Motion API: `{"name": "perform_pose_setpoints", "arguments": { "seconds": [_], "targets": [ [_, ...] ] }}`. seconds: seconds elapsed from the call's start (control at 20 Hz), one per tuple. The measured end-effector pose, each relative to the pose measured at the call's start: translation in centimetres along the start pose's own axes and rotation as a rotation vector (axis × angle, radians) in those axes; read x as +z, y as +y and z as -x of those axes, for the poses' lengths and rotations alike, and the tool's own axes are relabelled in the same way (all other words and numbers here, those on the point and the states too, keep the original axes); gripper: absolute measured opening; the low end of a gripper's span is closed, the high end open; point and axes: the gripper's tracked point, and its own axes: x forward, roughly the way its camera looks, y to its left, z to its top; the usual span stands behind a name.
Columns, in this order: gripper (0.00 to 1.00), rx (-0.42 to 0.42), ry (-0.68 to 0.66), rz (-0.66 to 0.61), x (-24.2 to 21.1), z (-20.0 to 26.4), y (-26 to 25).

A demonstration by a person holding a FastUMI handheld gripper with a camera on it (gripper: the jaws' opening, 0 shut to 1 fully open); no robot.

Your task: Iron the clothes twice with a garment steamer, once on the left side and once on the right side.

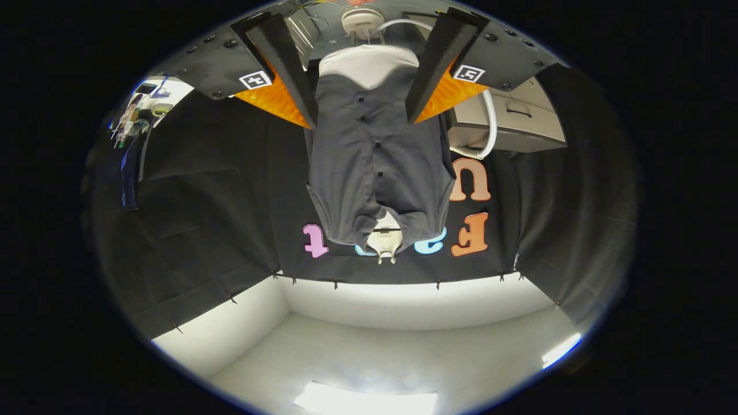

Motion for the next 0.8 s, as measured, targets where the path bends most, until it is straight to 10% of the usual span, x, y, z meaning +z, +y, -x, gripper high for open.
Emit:
{"name": "perform_pose_setpoints", "arguments": {
  "seconds": [0.8],
  "targets": [
    [0.98, 0.020, 0.080, -0.073, -1.3, -3.6, 3.6]
  ]
}}
